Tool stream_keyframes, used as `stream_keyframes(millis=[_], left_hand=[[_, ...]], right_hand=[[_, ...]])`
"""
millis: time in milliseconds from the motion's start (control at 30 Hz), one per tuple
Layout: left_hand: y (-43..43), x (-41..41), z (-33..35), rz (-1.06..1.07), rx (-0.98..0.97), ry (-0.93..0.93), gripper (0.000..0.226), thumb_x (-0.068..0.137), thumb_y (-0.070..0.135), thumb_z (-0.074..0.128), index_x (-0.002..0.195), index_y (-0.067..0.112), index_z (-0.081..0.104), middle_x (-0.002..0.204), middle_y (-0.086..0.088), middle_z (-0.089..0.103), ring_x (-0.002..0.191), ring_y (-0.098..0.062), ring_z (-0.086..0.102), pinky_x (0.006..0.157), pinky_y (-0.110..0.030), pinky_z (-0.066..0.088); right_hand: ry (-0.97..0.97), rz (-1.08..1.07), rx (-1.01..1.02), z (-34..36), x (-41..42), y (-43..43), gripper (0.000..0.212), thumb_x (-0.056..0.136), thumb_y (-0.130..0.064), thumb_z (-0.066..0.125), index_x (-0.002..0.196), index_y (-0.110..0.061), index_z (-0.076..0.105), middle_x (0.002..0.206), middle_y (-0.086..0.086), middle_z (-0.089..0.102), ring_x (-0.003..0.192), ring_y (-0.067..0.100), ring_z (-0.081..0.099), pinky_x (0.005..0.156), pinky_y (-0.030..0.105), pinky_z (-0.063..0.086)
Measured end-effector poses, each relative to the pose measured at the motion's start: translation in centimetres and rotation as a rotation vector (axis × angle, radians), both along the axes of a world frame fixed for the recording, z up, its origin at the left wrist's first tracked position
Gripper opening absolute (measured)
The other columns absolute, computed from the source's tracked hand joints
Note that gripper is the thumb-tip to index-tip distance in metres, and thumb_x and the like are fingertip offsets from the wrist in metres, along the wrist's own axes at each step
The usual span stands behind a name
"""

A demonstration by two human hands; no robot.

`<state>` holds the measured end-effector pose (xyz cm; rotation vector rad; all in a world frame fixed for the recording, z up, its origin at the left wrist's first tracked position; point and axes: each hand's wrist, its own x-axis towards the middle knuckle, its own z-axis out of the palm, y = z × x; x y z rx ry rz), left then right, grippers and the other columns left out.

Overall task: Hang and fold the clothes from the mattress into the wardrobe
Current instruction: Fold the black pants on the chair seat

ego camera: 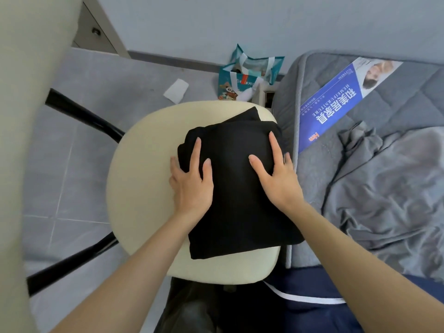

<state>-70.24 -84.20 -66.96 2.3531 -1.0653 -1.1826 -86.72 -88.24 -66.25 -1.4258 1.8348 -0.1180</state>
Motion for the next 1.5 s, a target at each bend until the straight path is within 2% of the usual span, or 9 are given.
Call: stream_keyframes(millis=[167,267,367,500,767,933,1133,1333,1500], left_hand=[[2.2,-1.3,0.8,0.132,0.045,0.086,0.06,0.09,0.066,0.032,0.135,0.067,-0.007,0.129,-0.016,0.036,0.107,-0.027,0.046,0.088,-0.035,0.036],[1.9,-1.2,-0.1,0.132,0.004,0.087,0.06,0.093,0.063,0.032,0.14,0.061,-0.005,0.118,-0.009,0.048,0.078,-0.013,0.047,0.08,-0.029,0.034],[2.1,-0.8,-0.5,0.122,-0.076,0.111,0.06,0.094,0.061,0.035,0.143,0.057,0.001,0.134,-0.002,0.05,0.104,-0.023,0.054,0.092,-0.034,0.04],[2.8,0.1,1.5,0.13,-0.191,0.177,0.061,0.094,0.054,0.043,0.148,0.046,0.014,0.151,0.011,0.032,0.136,-0.02,0.036,0.11,-0.039,0.033],[11.0,-0.5,11.0,0.167,-0.359,0.173,0.061,0.093,0.055,0.044,0.146,0.05,0.014,0.148,0.011,0.035,0.13,-0.012,0.04,0.106,-0.035,0.035],[16.6,-0.4,17.0,0.168,-0.421,0.184,0.063,0.092,0.056,0.045,0.146,0.051,0.012,0.141,0.007,0.042,0.117,-0.005,0.044,0.102,-0.032,0.039],[23.1,0.7,25.0,0.191,-0.449,0.186,0.063,0.093,0.057,0.044,0.145,0.052,0.01,0.145,0.008,0.038,0.13,-0.011,0.04,0.106,-0.034,0.034],[30.0,3.2,32.2,0.189,-0.524,0.158,0.063,0.093,0.054,0.045,0.146,0.05,0.009,0.149,0.01,0.034,0.133,-0.013,0.037,0.111,-0.038,0.033],[38.1,7.2,36.6,0.194,-0.585,0.136,0.064,0.093,0.053,0.046,0.146,0.05,0.01,0.147,0.011,0.036,0.132,-0.014,0.039,0.108,-0.031,0.031]], right_hand=[[0.008,-0.028,0.039,0.6,-0.7,1.5,0.071,0.083,-0.072,0.044,0.137,-0.067,-0.002,0.142,0.012,0.031,0.128,0.036,0.036,0.103,0.048,0.034],[-0.055,-0.07,0.014,0.1,-0.5,1.2,0.073,0.082,-0.071,0.049,0.139,-0.064,0.004,0.134,0.008,0.035,0.118,0.029,0.049,0.099,0.038,0.039],[-0.086,-0.063,-0.02,0.2,-0.9,1.1,0.074,0.082,-0.068,0.053,0.142,-0.059,0.011,0.133,0.006,0.044,0.117,0.024,0.051,0.096,0.03,0.037],[-0.178,-0.061,-0.098,2.0,-1.4,2.1,0.073,0.082,-0.064,0.057,0.143,-0.055,0.018,0.135,0.001,0.05,0.123,0.018,0.049,0.102,0.03,0.038],[-0.344,-0.001,-0.231,11.3,-2.5,9.8,0.071,0.083,-0.06,0.06,0.141,-0.055,0.021,0.126,-0.015,0.048,0.124,0.007,0.046,0.106,0.03,0.038],[-0.394,0.04,-0.267,18.1,-2.7,14.7,0.069,0.086,-0.055,0.06,0.143,-0.053,0.021,0.123,-0.025,0.045,0.111,-0.003,0.047,0.089,0.014,0.035],[-0.416,0.104,-0.304,26.3,-1.7,20.2,0.067,0.086,-0.055,0.059,0.142,-0.055,0.021,0.129,-0.025,0.046,0.115,0.0,0.048,0.09,0.019,0.036],[-0.465,0.182,-0.401,33.3,0.9,26.1,0.067,0.088,-0.05,0.059,0.145,-0.047,0.023,0.139,-0.027,0.04,0.121,-0.005,0.045,0.087,0.004,0.032],[-0.527,0.21,-0.441,37.6,4.9,33.7,0.067,0.089,-0.048,0.06,0.146,-0.045,0.024,0.115,-0.035,0.043,0.098,-0.019,0.047,0.073,-0.01,0.03]])
